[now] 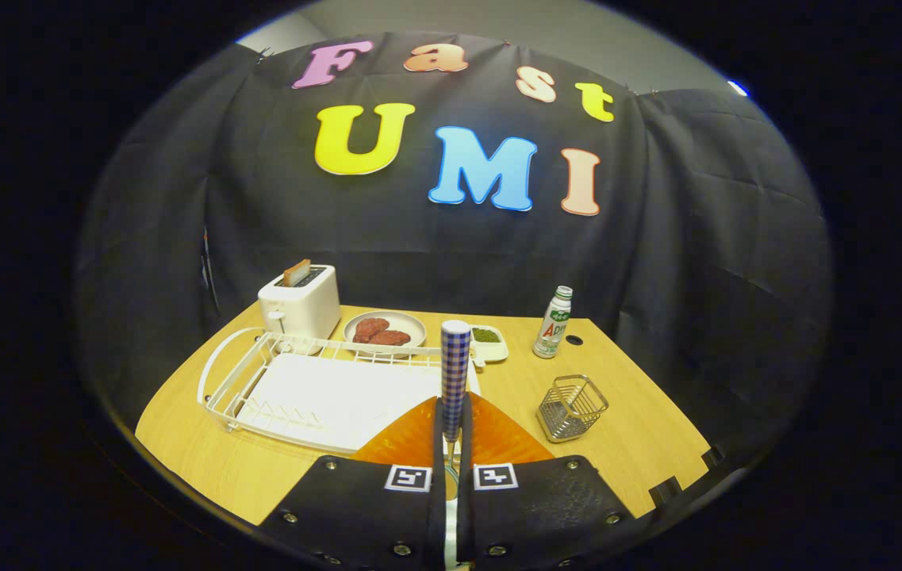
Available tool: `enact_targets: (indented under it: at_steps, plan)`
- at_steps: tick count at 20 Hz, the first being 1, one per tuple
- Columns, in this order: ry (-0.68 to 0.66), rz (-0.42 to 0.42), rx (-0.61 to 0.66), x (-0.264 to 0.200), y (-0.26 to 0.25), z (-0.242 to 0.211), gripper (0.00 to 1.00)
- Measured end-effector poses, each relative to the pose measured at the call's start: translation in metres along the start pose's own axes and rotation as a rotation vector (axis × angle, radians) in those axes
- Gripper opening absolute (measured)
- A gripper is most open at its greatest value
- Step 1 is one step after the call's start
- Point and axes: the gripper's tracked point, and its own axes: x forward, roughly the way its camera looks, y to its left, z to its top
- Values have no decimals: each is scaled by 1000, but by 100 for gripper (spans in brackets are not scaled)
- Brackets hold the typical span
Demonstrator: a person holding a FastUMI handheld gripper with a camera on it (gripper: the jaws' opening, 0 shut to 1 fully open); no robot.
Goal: Take the plate from the dish rack, then take the spoon from the basket and place it into the plate.
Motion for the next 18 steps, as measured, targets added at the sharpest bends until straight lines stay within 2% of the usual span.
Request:
enact_targets:
  at_steps: [6, 12, 18]
  plan:
    - [31, 86, 8, -9, 35, -35, 5]
    - [102, 133, 13, -7, 49, -77, 5]
    - [148, 132, 62, -8, 50, -102, 5]
